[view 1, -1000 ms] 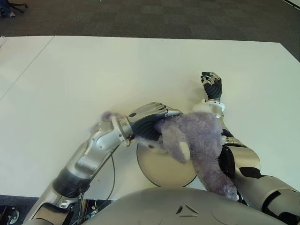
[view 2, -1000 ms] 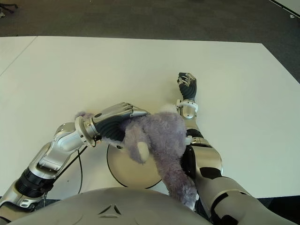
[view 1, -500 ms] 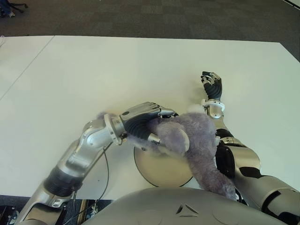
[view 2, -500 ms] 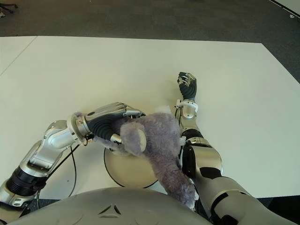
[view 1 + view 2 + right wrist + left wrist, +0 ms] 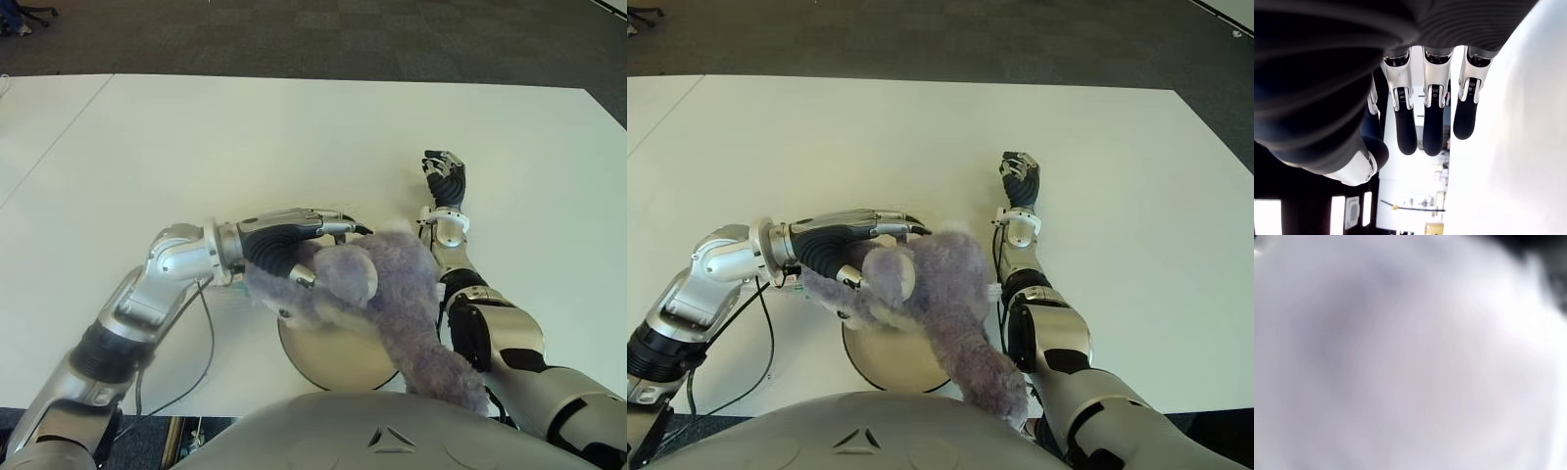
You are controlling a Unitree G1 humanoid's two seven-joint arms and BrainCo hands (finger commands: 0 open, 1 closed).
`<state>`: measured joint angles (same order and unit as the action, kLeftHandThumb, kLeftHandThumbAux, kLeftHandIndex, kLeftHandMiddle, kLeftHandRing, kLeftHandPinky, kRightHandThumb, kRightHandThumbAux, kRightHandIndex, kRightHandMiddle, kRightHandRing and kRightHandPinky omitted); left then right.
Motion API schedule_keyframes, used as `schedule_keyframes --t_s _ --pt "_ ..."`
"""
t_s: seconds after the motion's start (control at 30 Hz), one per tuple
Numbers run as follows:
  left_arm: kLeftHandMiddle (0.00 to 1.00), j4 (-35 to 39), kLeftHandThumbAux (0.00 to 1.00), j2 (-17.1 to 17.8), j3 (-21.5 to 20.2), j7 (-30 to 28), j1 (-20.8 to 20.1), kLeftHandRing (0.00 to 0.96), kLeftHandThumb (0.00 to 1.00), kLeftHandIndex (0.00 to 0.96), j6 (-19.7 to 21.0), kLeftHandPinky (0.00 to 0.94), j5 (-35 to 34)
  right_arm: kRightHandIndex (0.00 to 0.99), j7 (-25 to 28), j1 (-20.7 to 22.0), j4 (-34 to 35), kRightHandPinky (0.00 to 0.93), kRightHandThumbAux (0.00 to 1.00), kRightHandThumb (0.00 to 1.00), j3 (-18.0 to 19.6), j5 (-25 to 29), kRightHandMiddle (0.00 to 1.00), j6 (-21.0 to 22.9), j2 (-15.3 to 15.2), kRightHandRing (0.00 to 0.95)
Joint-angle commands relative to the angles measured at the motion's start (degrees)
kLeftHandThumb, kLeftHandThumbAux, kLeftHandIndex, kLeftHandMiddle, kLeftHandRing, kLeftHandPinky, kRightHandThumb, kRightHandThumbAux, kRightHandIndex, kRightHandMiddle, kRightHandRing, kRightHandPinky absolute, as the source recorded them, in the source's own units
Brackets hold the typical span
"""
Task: Put the doll into the plate.
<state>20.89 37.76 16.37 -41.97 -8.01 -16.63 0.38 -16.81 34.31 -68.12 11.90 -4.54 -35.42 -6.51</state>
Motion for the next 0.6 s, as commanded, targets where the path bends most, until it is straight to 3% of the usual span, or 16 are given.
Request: schedule_keyframes --t_s 0.03,0.6 --pt "0.000 -2.5 0.222 1.2 0.3 -3.9 -0.2 0.000 0.206 0.000 2.0 0.000 -1.7 0.400 -0.2 -15.1 -9.2 0.307 0.743 0.667 -2.1 -2.4 0.315 5.2 3.2 0.305" --pt "0.000 -4.0 0.179 1.5 -0.9 -10.0 -3.8 0.000 0.248 0.000 -1.2 0.000 -8.1 0.400 -1.8 -15.1 -9.1 0.299 0.744 0.663 -3.8 -2.7 0.317 5.9 3.1 0.313"
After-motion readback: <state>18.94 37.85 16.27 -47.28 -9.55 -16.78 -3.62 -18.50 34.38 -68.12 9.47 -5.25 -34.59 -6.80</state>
